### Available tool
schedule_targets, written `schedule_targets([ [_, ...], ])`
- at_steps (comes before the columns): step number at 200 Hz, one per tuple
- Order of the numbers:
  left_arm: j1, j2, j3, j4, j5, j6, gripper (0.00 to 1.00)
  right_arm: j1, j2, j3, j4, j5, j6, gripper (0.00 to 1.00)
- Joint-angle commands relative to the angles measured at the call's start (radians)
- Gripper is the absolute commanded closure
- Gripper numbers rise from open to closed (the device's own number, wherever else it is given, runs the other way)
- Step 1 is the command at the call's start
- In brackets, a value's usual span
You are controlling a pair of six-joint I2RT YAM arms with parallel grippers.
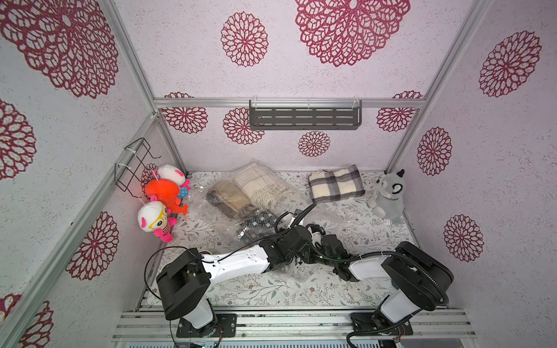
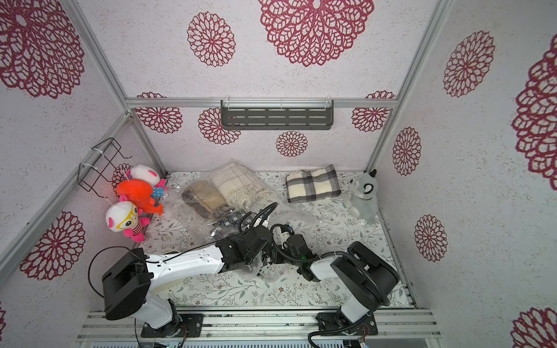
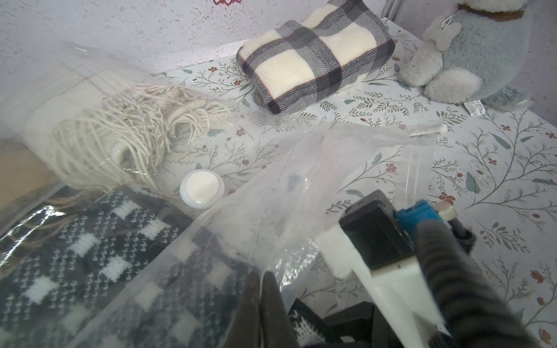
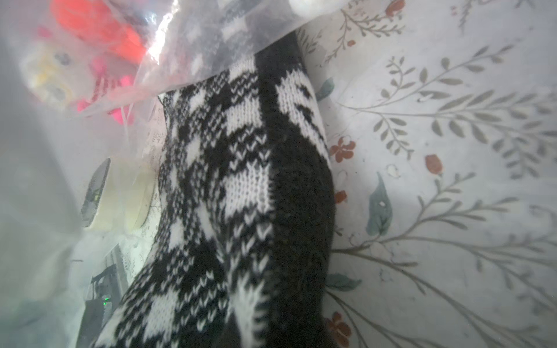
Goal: Take the scarf out of the vacuum bag
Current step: Take out the scarf from the vacuum bag.
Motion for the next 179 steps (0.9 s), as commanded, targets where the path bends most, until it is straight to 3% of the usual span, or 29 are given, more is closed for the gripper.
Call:
schedule_targets([
  [1,0.02,0.027,-0.008,0.031,-0.001,-0.025,1.0,-0.026,-0.052,-0.017,-0.083,-0.03,-0.05,0.83],
  [118,0.065,0.051,-0.09,0.125,0.037,-0.056,1.0,-0.114,-0.193,-0.092,-0.193,-0.073,-0.095,0.82],
  [146,0.071,0.049,-0.104,0.121,0.01,-0.055,1.0,-0.136,-0.248,-0.094,-0.295,-0.031,-0.119,0.82],
  [179,0.063,0.063,-0.11,0.09,-0.157,-0.025,1.0,-0.149,-0.338,-0.086,-0.377,-0.05,-0.126,0.8],
])
